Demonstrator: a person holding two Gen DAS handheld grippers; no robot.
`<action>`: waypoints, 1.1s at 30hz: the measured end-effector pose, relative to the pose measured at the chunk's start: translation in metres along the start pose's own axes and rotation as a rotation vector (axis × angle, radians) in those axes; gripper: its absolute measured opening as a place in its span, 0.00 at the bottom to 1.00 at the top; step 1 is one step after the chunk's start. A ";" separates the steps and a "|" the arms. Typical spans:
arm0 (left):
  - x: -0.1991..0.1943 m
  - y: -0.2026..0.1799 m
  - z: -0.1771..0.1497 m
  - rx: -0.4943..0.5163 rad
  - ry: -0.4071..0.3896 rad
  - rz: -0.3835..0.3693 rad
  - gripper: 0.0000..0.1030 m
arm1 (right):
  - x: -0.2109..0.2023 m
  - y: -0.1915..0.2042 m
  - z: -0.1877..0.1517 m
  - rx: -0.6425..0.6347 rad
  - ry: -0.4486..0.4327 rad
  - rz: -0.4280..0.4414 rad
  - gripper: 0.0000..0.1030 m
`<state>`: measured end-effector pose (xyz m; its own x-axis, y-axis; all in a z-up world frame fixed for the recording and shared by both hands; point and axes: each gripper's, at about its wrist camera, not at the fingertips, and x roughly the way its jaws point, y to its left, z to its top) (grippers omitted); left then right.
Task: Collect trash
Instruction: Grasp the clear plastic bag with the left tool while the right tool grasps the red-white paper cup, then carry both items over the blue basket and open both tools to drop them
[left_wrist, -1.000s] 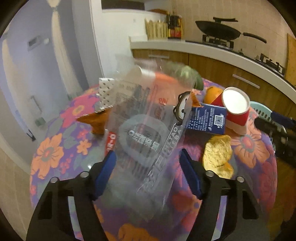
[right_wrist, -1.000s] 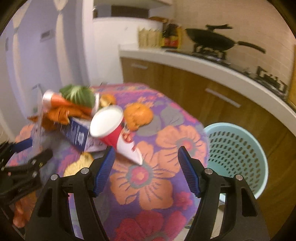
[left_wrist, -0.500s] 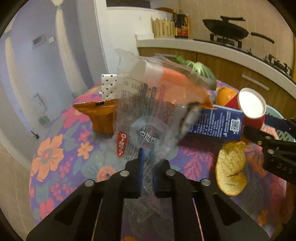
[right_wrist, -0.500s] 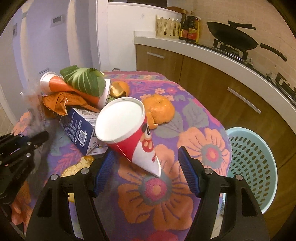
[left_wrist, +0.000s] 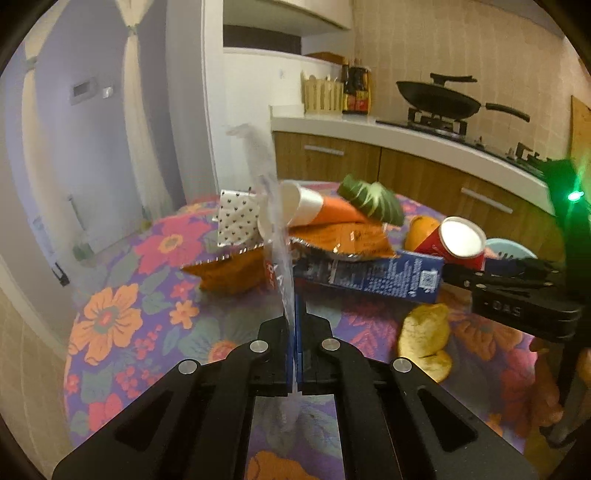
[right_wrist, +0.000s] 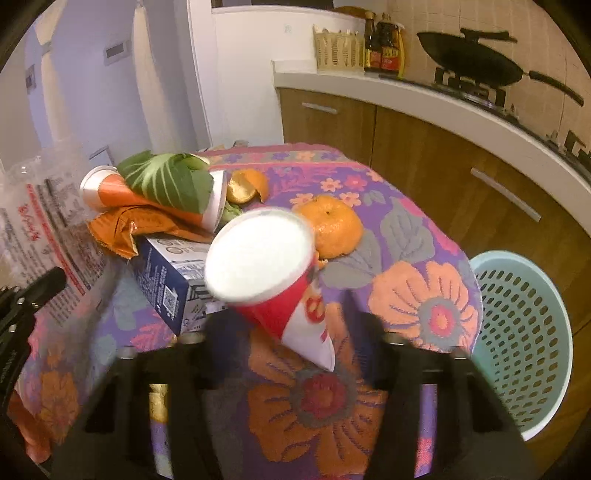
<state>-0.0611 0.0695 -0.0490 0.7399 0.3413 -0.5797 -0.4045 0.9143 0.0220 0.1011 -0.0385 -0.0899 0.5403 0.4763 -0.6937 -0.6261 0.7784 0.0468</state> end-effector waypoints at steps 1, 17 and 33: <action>-0.004 -0.002 0.001 0.007 -0.008 -0.001 0.00 | 0.001 -0.002 0.000 0.012 0.009 0.013 0.24; -0.047 -0.043 0.019 0.078 -0.132 -0.060 0.00 | -0.063 -0.032 -0.012 0.076 -0.149 0.062 0.23; -0.034 -0.174 0.062 0.286 -0.129 -0.371 0.00 | -0.105 -0.174 -0.065 0.360 -0.208 -0.146 0.23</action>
<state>0.0173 -0.0878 0.0169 0.8743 -0.0118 -0.4853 0.0502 0.9965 0.0663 0.1162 -0.2509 -0.0720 0.7333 0.3947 -0.5536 -0.3193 0.9188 0.2321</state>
